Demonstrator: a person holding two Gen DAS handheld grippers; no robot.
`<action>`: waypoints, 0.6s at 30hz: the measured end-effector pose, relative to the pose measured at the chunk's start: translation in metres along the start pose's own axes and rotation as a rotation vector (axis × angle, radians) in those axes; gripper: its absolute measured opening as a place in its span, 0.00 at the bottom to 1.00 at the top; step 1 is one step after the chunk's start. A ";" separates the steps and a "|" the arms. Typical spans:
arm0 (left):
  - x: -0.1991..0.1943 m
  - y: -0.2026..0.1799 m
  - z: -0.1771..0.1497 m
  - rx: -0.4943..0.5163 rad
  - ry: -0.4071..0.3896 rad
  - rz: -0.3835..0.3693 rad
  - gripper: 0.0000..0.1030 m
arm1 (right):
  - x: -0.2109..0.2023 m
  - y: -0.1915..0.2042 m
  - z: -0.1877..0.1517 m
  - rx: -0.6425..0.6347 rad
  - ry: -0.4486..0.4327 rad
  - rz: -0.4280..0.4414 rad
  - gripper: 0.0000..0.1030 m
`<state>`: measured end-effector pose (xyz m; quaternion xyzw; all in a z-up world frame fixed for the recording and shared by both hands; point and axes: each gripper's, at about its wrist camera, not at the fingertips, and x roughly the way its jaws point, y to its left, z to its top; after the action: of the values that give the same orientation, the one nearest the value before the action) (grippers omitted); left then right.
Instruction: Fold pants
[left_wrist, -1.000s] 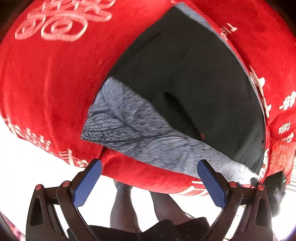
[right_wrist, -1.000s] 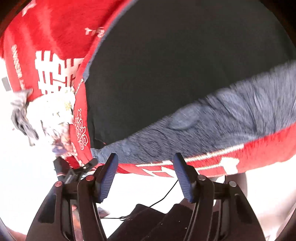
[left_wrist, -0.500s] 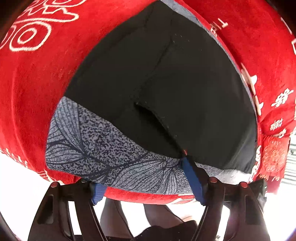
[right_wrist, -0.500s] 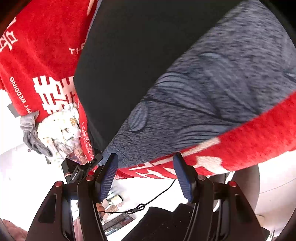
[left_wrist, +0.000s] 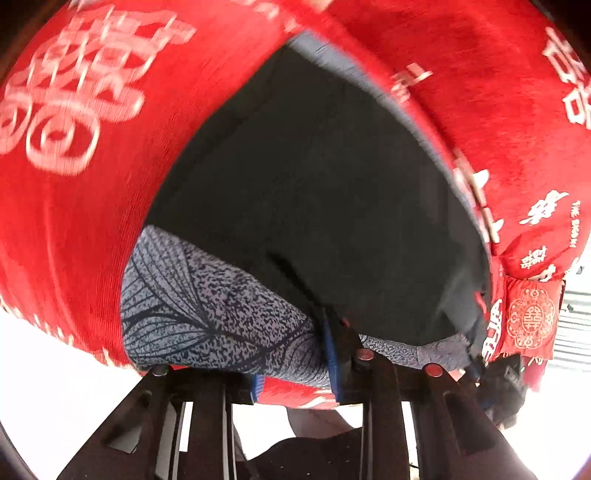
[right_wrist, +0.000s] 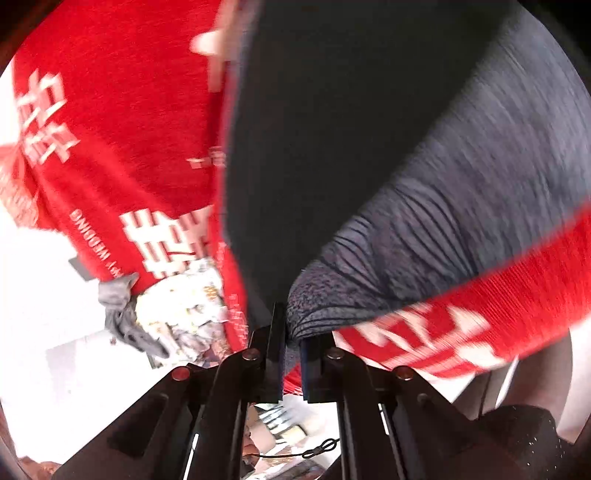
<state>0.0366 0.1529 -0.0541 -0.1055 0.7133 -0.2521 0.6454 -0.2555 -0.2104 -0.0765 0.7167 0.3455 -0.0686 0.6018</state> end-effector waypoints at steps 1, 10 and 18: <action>-0.008 -0.009 0.005 0.014 -0.024 -0.009 0.27 | -0.001 0.019 0.011 -0.043 0.003 0.004 0.07; -0.038 -0.085 0.110 0.102 -0.317 0.099 0.77 | 0.036 0.140 0.119 -0.275 0.076 -0.007 0.07; 0.021 -0.073 0.206 -0.026 -0.376 0.401 0.86 | 0.121 0.128 0.211 -0.290 0.129 -0.213 0.18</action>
<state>0.2220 0.0353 -0.0442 -0.0154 0.5907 -0.0861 0.8021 -0.0233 -0.3571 -0.0904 0.5846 0.4635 -0.0354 0.6649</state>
